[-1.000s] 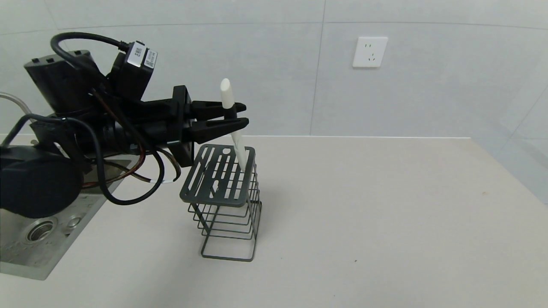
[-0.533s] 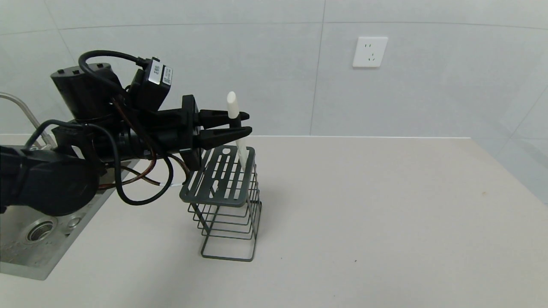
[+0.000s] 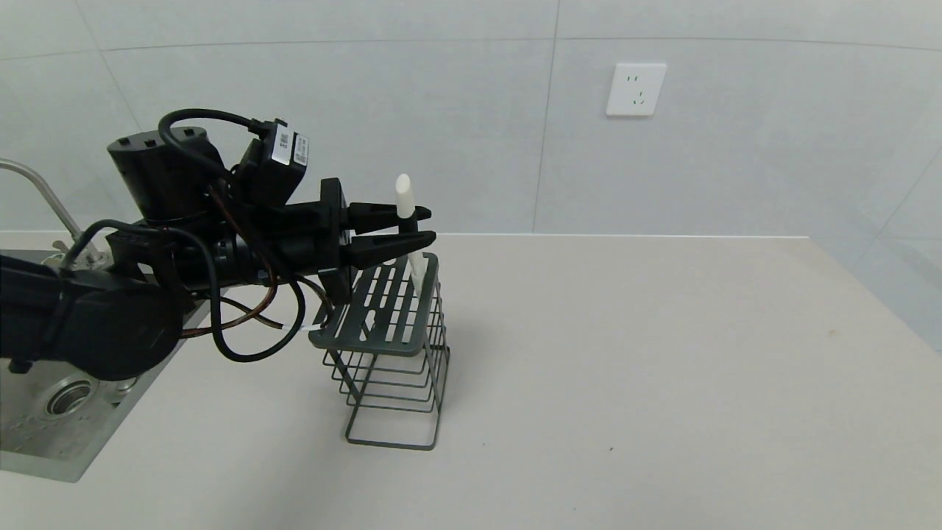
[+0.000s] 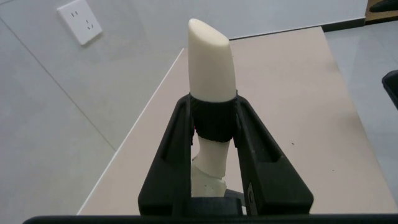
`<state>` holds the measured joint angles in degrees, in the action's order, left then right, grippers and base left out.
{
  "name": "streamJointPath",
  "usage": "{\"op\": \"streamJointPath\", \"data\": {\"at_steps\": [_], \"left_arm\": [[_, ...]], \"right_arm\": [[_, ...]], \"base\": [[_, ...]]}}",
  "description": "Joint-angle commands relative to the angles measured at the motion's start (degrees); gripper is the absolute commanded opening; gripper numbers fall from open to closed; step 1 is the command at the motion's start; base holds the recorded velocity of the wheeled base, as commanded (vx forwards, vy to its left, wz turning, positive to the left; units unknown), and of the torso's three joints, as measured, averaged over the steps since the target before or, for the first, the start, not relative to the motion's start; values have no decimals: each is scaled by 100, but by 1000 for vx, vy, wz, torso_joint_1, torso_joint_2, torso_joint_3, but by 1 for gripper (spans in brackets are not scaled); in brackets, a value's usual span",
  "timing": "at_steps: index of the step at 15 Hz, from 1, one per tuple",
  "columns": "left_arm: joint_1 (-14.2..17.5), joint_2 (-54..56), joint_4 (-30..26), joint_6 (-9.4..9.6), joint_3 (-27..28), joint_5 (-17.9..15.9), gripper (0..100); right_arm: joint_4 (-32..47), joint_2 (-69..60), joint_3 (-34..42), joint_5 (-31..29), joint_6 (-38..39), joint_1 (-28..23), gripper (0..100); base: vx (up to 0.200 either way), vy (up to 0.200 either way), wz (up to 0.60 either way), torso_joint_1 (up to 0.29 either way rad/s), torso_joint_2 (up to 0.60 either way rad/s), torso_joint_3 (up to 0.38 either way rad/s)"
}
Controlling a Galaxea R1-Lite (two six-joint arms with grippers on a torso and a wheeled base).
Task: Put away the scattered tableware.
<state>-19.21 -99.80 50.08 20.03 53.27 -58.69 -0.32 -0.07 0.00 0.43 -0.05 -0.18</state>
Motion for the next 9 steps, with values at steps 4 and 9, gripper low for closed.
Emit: {"op": "streamJointPath", "data": {"at_steps": [4, 9], "left_arm": [[5, -127, 178, 1, -36, 6, 0], [14, -268, 301, 1, -45, 6, 0]], "right_arm": [[-3, 7, 0, 1, -4, 1, 0], [-3, 7, 0, 1, 5, 1, 0]], "base": [[0, 0, 0, 0, 0, 0], [0, 0, 0, 0, 0, 0]]}}
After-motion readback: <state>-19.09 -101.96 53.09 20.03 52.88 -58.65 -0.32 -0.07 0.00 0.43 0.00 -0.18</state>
